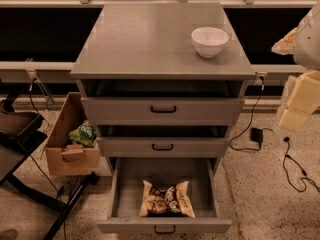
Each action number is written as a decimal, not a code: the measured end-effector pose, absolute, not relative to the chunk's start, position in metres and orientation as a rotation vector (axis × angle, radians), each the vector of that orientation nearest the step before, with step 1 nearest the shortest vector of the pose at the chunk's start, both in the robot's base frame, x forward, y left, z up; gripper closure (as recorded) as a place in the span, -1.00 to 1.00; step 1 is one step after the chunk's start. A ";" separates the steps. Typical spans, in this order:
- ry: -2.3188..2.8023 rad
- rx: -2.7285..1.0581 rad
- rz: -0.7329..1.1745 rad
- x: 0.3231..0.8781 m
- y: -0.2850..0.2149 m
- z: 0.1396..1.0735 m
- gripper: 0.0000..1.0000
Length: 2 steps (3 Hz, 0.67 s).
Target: Pick brown chip bag from bottom drawer and place on counter
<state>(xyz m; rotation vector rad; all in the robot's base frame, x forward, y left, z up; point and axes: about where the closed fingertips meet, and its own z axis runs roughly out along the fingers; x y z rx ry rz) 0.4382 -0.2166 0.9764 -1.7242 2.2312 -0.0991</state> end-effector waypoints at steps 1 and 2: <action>2.236 -1.722 -0.108 0.438 -0.216 0.974 -1.00; 2.287 -1.701 -0.200 0.431 -0.210 0.951 -1.00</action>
Offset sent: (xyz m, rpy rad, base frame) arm -0.0167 0.0135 -0.0630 -0.1693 -0.0099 -0.1154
